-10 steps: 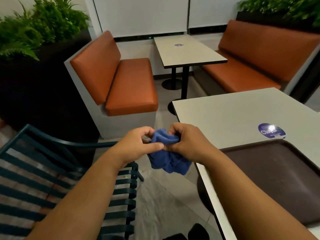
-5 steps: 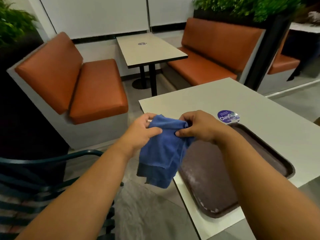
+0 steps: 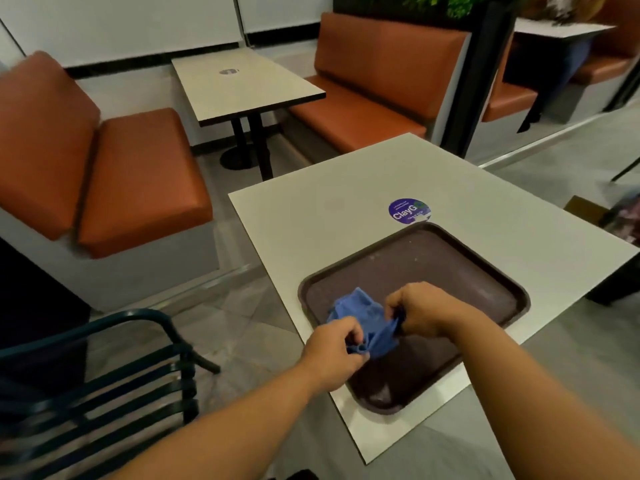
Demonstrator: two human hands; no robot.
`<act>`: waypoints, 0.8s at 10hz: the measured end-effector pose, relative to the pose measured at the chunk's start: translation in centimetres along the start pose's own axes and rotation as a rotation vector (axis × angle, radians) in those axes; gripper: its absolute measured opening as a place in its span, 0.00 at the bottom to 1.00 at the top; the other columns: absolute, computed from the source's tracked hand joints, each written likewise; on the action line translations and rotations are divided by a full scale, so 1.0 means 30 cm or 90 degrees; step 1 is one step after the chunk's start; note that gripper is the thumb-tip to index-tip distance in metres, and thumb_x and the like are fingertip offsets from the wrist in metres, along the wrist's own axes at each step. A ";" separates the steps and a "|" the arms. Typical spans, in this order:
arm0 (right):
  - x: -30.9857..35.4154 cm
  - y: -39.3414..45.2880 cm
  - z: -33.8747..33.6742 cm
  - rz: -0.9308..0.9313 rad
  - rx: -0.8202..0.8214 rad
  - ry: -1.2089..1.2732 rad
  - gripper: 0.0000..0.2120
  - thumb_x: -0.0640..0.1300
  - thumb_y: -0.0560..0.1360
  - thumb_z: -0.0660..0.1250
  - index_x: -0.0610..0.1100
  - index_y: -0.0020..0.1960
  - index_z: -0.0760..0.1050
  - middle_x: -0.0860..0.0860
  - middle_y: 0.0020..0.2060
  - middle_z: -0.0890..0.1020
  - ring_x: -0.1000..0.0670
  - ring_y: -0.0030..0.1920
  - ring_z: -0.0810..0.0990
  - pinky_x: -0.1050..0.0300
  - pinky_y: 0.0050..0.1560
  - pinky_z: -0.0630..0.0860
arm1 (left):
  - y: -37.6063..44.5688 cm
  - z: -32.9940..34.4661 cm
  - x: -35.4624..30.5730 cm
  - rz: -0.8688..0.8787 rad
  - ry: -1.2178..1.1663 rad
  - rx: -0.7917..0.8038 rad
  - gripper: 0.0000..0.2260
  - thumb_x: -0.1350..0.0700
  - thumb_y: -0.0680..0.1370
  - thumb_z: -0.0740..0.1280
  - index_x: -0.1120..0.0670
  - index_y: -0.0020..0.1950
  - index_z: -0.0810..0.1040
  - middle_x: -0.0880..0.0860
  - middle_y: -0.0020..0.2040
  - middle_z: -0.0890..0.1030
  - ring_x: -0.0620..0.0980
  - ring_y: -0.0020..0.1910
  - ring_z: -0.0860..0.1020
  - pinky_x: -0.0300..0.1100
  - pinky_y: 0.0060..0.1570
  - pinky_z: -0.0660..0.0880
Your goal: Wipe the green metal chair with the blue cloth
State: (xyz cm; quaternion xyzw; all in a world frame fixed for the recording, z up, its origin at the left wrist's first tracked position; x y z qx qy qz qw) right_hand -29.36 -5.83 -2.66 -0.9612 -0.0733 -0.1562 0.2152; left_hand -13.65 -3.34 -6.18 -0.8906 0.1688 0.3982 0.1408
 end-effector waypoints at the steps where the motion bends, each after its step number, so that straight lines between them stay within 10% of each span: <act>1: -0.039 -0.005 0.088 0.018 0.117 -0.068 0.12 0.42 0.69 0.73 0.57 0.42 0.74 0.55 0.44 0.77 0.49 0.49 0.75 0.45 0.57 0.74 | -0.021 0.116 0.028 -0.014 -0.001 0.092 0.14 0.54 0.70 0.74 0.44 0.37 0.68 0.43 0.35 0.73 0.42 0.33 0.70 0.40 0.38 0.72; 3: -0.032 0.065 0.072 0.013 0.127 -0.082 0.09 0.40 0.71 0.69 0.53 0.46 0.74 0.51 0.44 0.77 0.47 0.47 0.77 0.49 0.52 0.77 | 0.035 0.096 0.031 -0.056 -0.071 0.082 0.13 0.58 0.71 0.71 0.48 0.36 0.66 0.45 0.32 0.69 0.43 0.30 0.67 0.40 0.33 0.68; 5: 0.025 0.169 0.033 -0.013 -0.145 -0.073 0.17 0.41 0.74 0.66 0.54 0.60 0.71 0.49 0.58 0.74 0.45 0.59 0.71 0.46 0.58 0.71 | 0.119 -0.013 0.158 -0.216 -0.069 -0.069 0.14 0.62 0.71 0.68 0.51 0.54 0.71 0.51 0.49 0.76 0.49 0.44 0.75 0.43 0.44 0.74; 8: 0.050 0.188 0.233 -0.019 0.071 -0.155 0.25 0.54 0.74 0.67 0.57 0.69 0.67 0.48 0.67 0.69 0.43 0.65 0.68 0.43 0.63 0.70 | 0.096 -0.104 0.169 -0.178 0.134 -0.068 0.18 0.57 0.74 0.66 0.51 0.64 0.72 0.51 0.62 0.71 0.50 0.54 0.74 0.42 0.51 0.73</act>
Point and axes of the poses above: each hand's wrist, its own y-axis towards the middle knuckle, its own z-axis out of the palm, x = y × z, the point moved 7 cm from there along y, towards the middle knuckle
